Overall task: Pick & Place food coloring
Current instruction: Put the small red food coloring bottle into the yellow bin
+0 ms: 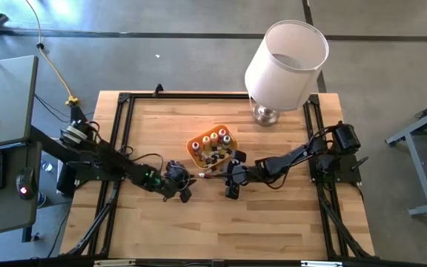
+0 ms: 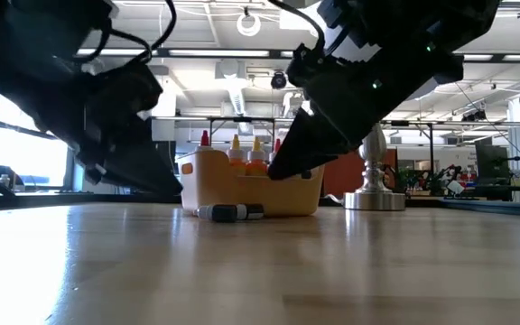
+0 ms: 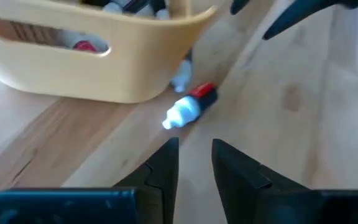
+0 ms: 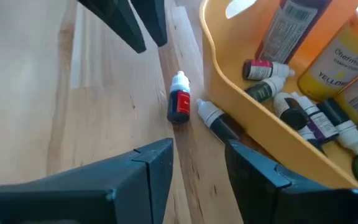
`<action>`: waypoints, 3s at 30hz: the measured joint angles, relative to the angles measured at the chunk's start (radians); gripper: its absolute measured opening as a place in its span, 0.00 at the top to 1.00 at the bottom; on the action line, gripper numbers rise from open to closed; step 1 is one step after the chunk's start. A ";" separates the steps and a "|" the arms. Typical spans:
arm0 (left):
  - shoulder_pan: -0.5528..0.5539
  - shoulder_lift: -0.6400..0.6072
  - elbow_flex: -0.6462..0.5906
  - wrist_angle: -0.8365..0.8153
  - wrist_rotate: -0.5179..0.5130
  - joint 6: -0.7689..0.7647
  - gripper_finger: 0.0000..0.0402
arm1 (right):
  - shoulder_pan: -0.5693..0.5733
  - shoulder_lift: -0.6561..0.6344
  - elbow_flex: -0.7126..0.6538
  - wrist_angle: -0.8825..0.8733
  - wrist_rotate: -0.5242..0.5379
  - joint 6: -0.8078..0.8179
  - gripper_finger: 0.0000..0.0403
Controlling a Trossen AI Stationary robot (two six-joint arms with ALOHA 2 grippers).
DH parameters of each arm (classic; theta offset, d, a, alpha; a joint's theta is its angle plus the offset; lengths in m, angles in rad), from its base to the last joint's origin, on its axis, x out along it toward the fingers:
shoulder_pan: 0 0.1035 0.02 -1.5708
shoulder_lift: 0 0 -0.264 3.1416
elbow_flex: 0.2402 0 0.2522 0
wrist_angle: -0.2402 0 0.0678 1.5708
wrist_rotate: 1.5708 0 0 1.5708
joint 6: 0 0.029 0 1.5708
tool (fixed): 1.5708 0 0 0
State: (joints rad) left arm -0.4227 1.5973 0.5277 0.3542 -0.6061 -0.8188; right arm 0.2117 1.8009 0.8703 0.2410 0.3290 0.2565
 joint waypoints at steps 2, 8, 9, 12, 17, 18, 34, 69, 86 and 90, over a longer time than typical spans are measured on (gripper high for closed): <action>0.013 0.015 -0.002 0.008 -0.007 0.016 0.78 | 0.000 0.019 0.000 0.016 0.001 0.001 0.65; 0.071 0.068 -0.001 0.060 -0.005 0.028 0.80 | -0.002 0.093 0.000 0.069 -0.013 -0.026 0.65; 0.080 0.077 0.001 0.062 0.002 0.029 0.81 | -0.002 0.099 0.000 0.078 -0.013 -0.026 0.65; 0.100 0.094 -0.002 0.067 0.014 0.028 0.82 | -0.002 0.114 0.000 0.099 -0.015 -0.028 0.65; 0.124 0.103 -0.002 0.089 0.051 0.029 0.82 | -0.004 0.137 -0.001 0.189 -0.037 -0.030 0.65; 0.124 0.103 -0.002 0.100 0.054 0.028 0.82 | -0.006 0.142 -0.001 0.208 -0.051 -0.031 0.65; 0.122 0.103 -0.002 0.137 0.130 0.033 0.82 | -0.024 0.249 -0.001 0.371 -0.100 -0.080 0.65; 0.122 0.103 0.067 0.163 0.240 0.080 0.82 | -0.003 0.249 -0.001 0.429 -0.227 -0.218 0.65; 0.122 0.103 0.067 0.067 0.357 0.002 0.82 | 0.026 0.249 -0.001 0.440 -0.143 -0.345 0.65; 0.122 0.103 0.067 0.067 0.357 0.002 0.82 | 0.023 0.249 -0.001 0.488 -0.206 -0.389 0.65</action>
State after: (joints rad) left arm -0.3012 1.7000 0.5945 0.4211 -0.2489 -0.8169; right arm 0.2352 2.0499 0.8692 0.7288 0.1226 -0.1329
